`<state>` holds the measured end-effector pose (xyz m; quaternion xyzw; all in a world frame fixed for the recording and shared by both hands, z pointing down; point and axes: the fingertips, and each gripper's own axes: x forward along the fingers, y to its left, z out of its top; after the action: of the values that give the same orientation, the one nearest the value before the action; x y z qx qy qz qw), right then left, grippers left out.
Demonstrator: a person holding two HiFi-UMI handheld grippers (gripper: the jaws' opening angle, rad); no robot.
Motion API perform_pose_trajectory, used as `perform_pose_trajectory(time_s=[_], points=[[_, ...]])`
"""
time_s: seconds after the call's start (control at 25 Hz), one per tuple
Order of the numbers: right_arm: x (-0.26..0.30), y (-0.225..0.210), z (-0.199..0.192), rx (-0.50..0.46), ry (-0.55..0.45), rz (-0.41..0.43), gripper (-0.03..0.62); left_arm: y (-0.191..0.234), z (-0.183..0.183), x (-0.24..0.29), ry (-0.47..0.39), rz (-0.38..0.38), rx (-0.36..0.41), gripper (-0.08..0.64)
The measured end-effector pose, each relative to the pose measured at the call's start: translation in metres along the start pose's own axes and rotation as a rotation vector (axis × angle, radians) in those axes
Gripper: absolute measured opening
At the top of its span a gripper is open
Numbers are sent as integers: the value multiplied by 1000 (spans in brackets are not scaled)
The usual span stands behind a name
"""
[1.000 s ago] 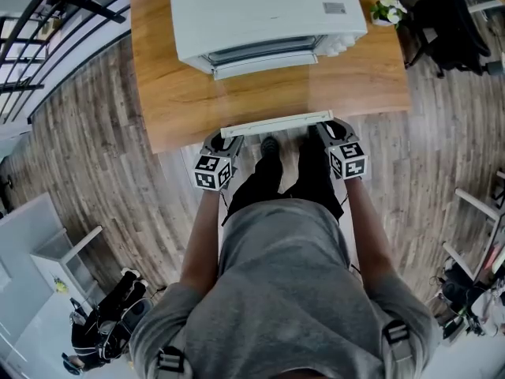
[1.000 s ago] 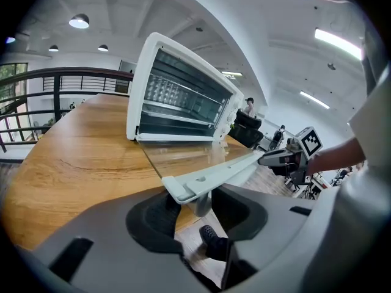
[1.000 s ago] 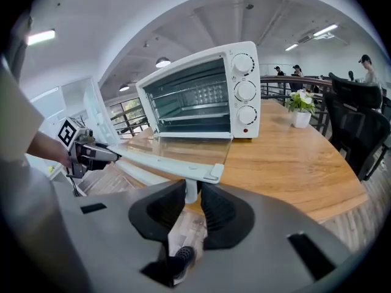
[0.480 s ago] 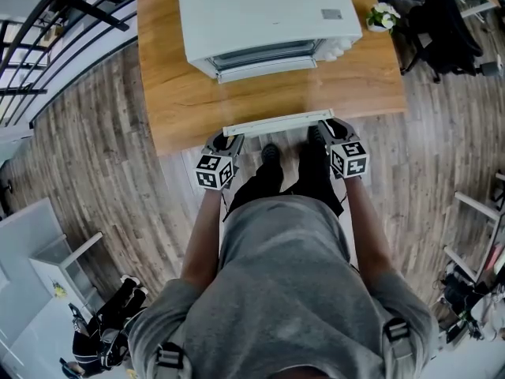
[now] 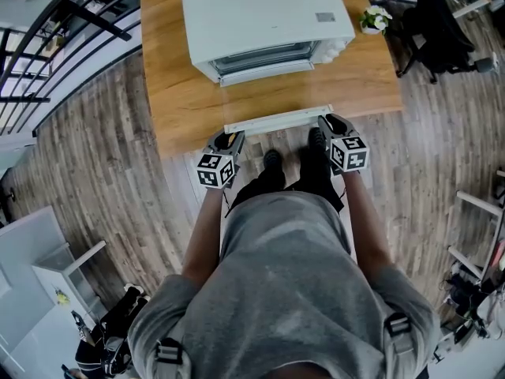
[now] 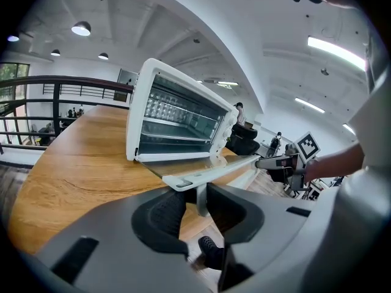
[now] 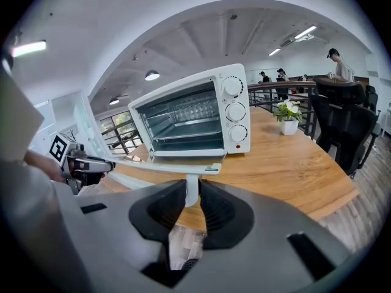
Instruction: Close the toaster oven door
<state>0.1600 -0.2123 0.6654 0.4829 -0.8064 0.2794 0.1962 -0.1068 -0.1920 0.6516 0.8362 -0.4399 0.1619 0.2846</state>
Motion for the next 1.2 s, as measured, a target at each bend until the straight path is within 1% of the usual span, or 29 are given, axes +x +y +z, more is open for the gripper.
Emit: perform_pose_trajectory(time_s=[0.2, 0.4, 0.68, 0.84, 0.92, 1.08, 1.2], points=[[-4, 3, 11, -3, -17, -6, 83, -1, 11, -7, -24, 12, -24, 115], [-8, 4, 25, 0, -42, -16, 84, -1, 26, -9, -62, -3, -44, 117], [-9, 4, 32, 32, -56, -16, 84, -1, 32, -11, -56, -2, -55, 118], [-11, 4, 43, 59, -79, 11, 87, 0, 44, -13, -88, 13, -100, 118], [-11, 3, 51, 57, -88, 9, 86, 1, 51, -12, -110, 16, -121, 118], [-10, 4, 68, 68, -110, -11, 87, 5, 67, -12, -146, -5, -172, 118], [-9, 3, 80, 85, -122, 5, 88, 8, 79, -13, -182, -21, -206, 120]])
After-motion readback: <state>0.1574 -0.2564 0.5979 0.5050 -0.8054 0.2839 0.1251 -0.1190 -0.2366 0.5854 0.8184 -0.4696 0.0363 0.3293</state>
